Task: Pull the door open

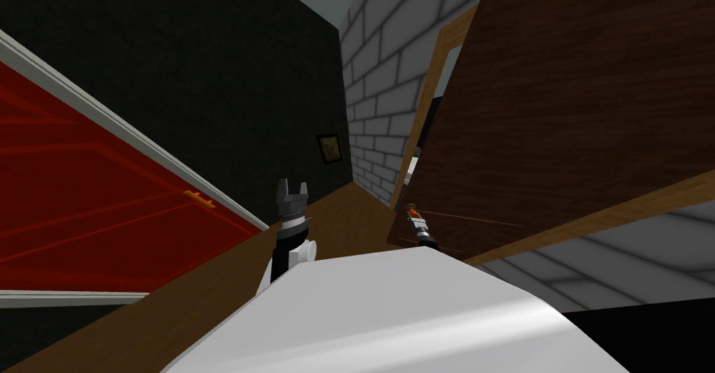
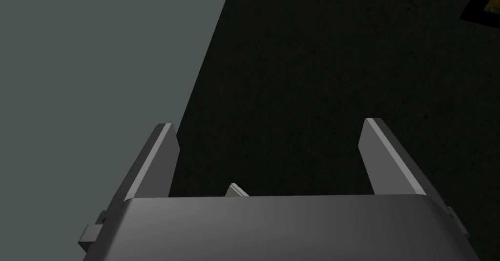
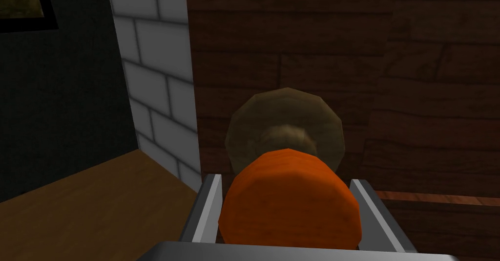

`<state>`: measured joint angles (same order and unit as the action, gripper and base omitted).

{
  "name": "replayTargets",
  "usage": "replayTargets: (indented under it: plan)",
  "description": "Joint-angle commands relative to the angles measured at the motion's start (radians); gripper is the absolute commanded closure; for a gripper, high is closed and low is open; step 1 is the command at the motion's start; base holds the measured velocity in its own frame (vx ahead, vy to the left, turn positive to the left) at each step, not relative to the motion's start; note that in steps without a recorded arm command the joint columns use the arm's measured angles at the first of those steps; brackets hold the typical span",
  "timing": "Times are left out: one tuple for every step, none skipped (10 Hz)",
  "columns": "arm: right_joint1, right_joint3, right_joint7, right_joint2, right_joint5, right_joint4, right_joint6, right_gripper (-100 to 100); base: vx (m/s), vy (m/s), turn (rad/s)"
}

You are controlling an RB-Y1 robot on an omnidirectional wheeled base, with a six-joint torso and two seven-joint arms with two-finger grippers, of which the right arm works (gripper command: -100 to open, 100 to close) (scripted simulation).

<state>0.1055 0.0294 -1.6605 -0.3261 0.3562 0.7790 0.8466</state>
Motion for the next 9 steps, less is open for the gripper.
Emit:
replayTargets:
  plan:
    - [0.009, 0.019, -0.020, -0.011, -0.012, 0.009, 0.007, 100, -0.204, -0.029, 0.054]
    - [0.014, 0.030, -0.030, -0.017, -0.019, 0.013, 0.011, 100, -0.217, -0.010, 0.055]
    - [0.019, 0.039, -0.038, -0.022, -0.025, 0.017, 0.015, 100, -0.209, -0.041, 0.044]
    - [0.023, 0.050, -0.048, -0.027, -0.031, 0.022, 0.018, 100, -0.214, -0.029, 0.055]
    - [0.019, 0.044, -0.041, -0.023, -0.028, 0.018, 0.015, 100, -0.096, -0.003, 0.016]
    - [0.032, 0.060, -0.059, -0.034, -0.038, 0.019, 0.028, 100, -0.119, -0.010, 0.093]
    - [0.035, 0.064, -0.064, -0.038, -0.041, 0.019, 0.033, 100, -0.167, -0.026, 0.078]
    - [0.043, 0.073, -0.076, -0.047, -0.047, 0.020, 0.044, 100, -0.196, -0.042, 0.086]
    - [0.051, 0.082, -0.089, -0.056, -0.054, 0.021, 0.055, 100, -0.223, -0.047, 0.102]
